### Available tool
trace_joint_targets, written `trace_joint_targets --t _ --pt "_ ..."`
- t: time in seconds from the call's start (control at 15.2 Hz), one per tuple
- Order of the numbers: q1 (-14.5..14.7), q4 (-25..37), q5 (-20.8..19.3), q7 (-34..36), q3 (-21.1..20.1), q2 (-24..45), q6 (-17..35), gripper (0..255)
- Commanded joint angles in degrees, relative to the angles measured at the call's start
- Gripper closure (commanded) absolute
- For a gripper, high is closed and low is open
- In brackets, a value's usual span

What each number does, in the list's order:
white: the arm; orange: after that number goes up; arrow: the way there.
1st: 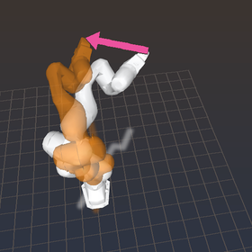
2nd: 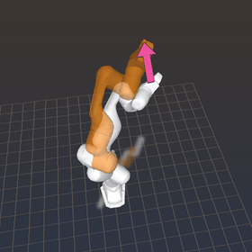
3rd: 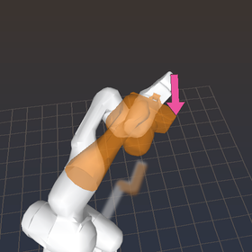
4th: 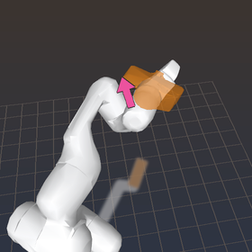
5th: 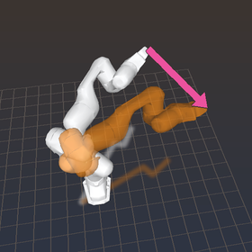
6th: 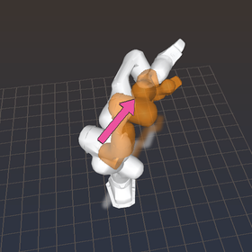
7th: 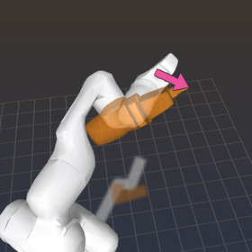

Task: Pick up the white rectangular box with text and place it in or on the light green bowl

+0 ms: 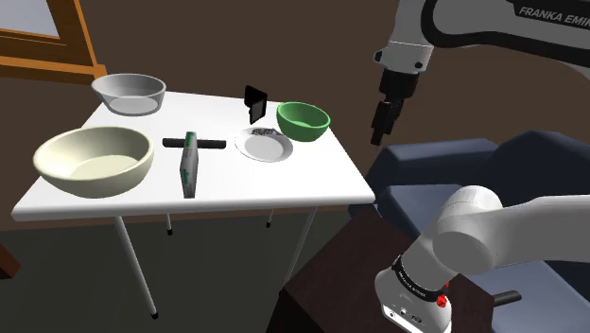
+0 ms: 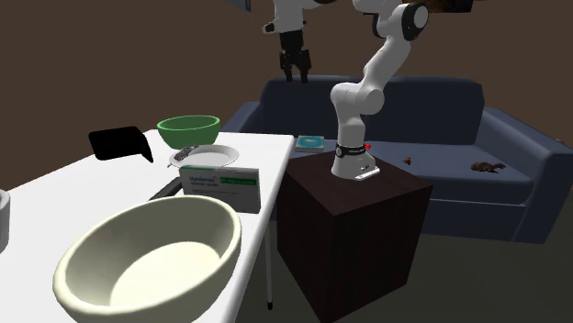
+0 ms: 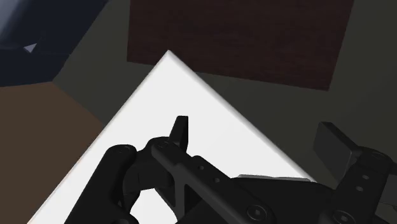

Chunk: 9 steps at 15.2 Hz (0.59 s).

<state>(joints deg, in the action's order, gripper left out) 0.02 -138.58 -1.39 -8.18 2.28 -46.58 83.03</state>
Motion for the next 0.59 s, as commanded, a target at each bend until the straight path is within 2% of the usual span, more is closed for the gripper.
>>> trace_joint_targets --t 0.0,0.53 --pt "0.0 0.0 0.0 0.0 0.0 0.0 0.0 0" --pt "0.9 1.2 7.3 16.0 -10.2 8.4 9.8 0"
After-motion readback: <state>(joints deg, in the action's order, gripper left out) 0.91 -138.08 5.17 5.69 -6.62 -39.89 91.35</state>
